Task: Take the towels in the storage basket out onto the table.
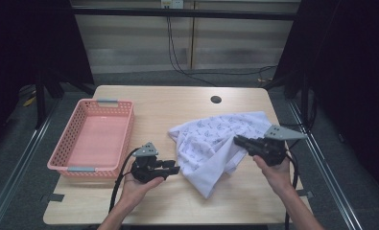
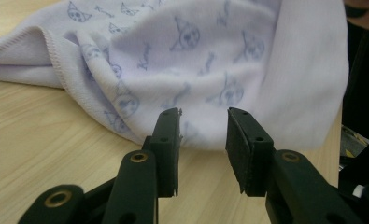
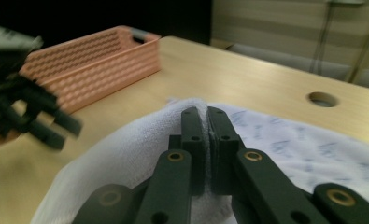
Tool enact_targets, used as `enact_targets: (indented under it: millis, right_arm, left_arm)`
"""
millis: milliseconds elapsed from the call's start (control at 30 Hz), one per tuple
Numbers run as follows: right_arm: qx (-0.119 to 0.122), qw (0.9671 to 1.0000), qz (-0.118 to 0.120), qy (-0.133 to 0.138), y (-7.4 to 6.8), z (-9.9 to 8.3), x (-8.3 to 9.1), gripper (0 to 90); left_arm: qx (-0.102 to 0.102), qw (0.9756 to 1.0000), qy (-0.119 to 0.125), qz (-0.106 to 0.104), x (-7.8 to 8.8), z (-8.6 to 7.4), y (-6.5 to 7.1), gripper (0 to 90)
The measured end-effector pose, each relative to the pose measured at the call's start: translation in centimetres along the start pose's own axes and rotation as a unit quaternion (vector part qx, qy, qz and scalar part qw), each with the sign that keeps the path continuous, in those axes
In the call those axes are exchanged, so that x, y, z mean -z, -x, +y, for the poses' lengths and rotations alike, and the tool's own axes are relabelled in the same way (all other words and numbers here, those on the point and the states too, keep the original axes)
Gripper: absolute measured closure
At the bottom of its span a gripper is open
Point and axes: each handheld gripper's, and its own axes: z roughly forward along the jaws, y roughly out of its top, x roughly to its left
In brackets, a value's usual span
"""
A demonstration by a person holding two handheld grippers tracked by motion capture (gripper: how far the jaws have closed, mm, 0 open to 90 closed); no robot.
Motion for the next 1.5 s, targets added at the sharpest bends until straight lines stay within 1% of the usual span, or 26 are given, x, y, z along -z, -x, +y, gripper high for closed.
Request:
enact_targets:
  millis: [67,100,200,300,333,433,467,500,533,567,600,633,733,800,867,900,967,1067,1200,1233,1267,1333,1367,1400,1467,1500]
  right_arm:
    - [-0.012,0.9998,-0.017,0.003,1.5,0.0,0.0,86.8]
    - [-0.014,0.9995,-0.028,-0.002,2.0,-0.1,0.0,86.8]
    - [-0.024,0.9987,-0.042,-0.017,3.1,-1.1,-0.2,86.7]
    - [-0.038,0.9978,-0.046,-0.028,3.9,-2.4,-0.4,86.8]
    - [-0.038,0.9974,-0.048,-0.037,4.0,-2.6,-0.6,86.7]
    - [-0.048,0.9970,-0.045,-0.042,4.4,-3.1,-0.7,86.7]
    - [-0.043,0.9970,-0.044,-0.046,4.3,-3.2,-0.8,86.7]
    - [-0.041,0.9969,-0.045,-0.049,4.3,-3.3,-0.8,86.7]
    - [-0.041,0.9970,-0.043,-0.050,4.2,-3.4,-0.8,86.6]
    - [-0.041,0.9969,-0.043,-0.052,4.2,-3.4,-0.8,86.6]
    - [-0.041,0.9969,-0.043,-0.052,4.2,-3.4,-0.8,86.6]
    - [-0.043,0.9969,-0.041,-0.052,4.2,-3.4,-0.7,86.6]
    - [-0.044,0.9972,-0.039,-0.047,4.0,-3.1,-0.2,86.6]
    - [-0.041,0.9975,-0.041,-0.041,3.9,-2.8,0.1,86.6]
    - [-0.042,0.9977,-0.038,-0.038,3.8,-2.6,0.1,86.6]
    - [-0.040,0.9980,-0.033,-0.037,3.6,-2.4,0.1,86.7]
    - [-0.036,0.9984,-0.023,-0.036,3.0,-2.0,-0.1,86.6]
    - [-0.019,0.9994,-0.007,-0.028,1.4,-0.8,-0.2,86.6]
    - [-0.001,0.9997,0.024,0.003,-0.6,1.4,0.1,86.7]
    - [0.004,0.9995,0.029,0.008,-1.0,1.8,0.2,86.7]
    - [0.008,0.9993,0.034,0.008,-1.4,2.1,0.3,86.7]
    - [0.012,0.9994,0.033,0.002,-1.9,2.0,0.2,86.7]
    - [0.013,0.9994,0.033,-0.004,-1.9,1.7,0.0,86.7]
    - [0.012,0.9995,0.025,-0.012,-1.7,1.2,-0.1,86.7]
    - [0.000,0.9995,0.013,-0.029,-0.7,0.0,-0.5,86.7]
    - [-0.007,0.9993,0.002,-0.037,0.0,-0.8,-0.6,86.7]
  left_arm:
    - [-0.007,1.0000,-0.002,-0.003,-0.8,0.2,0.2,63.5]
    - [-0.014,0.9999,-0.005,-0.005,-1.3,0.3,0.3,61.5]
    - [-0.024,0.9995,-0.010,-0.020,-3.0,0.4,0.8,54.6]
    - [-0.045,0.9976,-0.028,-0.043,-4.8,0.5,1.9,48.7]
    - [-0.046,0.9968,-0.035,-0.056,-5.6,0.5,2.2,47.0]
    - [-0.058,0.9948,-0.053,-0.065,-7.3,0.4,3.0,43.7]
    - [-0.061,0.9947,-0.059,-0.058,-7.8,0.3,3.1,43.5]
    - [-0.064,0.9944,-0.066,-0.051,-8.2,0.2,3.2,43.7]
    - [-0.069,0.9936,-0.073,-0.051,-8.5,0.1,3.2,50.3]
    - [-0.075,0.9934,-0.077,-0.041,-8.5,0.0,3.2,67.1]
    - [-0.075,0.9936,-0.071,-0.047,-8.4,-0.1,3.2,76.0]
    - [-0.066,0.9941,-0.064,-0.057,-8.0,0.1,3.1,85.5]
    - [-0.054,0.9963,-0.024,-0.062,-5.4,1.4,2.6,87.5]
    - [-0.052,0.9974,0.002,-0.049,-3.3,2.1,2.0,87.9]
    - [-0.039,0.9977,0.032,-0.044,-1.3,2.7,1.1,88.0]
    - [-0.033,0.9970,0.050,-0.049,-0.3,3.0,0.6,88.0]
    - [-0.038,0.9958,0.070,-0.044,1.4,3.6,0.3,88.1]
    - [-0.050,0.9934,0.097,-0.038,4.1,4.7,0.3,88.2]
    - [-0.064,0.9898,0.126,-0.018,7.7,6.5,0.1,88.1]
    - [-0.064,0.9891,0.131,-0.018,8.3,6.8,0.1,88.1]
    - [-0.066,0.9891,0.131,-0.017,8.7,7.1,0.0,88.0]
    - [-0.065,0.9908,0.118,-0.015,8.3,7.2,-0.3,87.9]
    - [-0.060,0.9918,0.112,-0.015,7.6,7.1,-0.7,87.6]
    - [-0.052,0.9934,0.101,-0.015,6.6,6.9,-1.1,87.5]
    - [-0.041,0.9959,0.079,-0.018,4.1,6.3,-1.9,86.9]
    - [-0.042,0.9969,0.065,-0.018,2.8,5.9,-2.2,86.8]
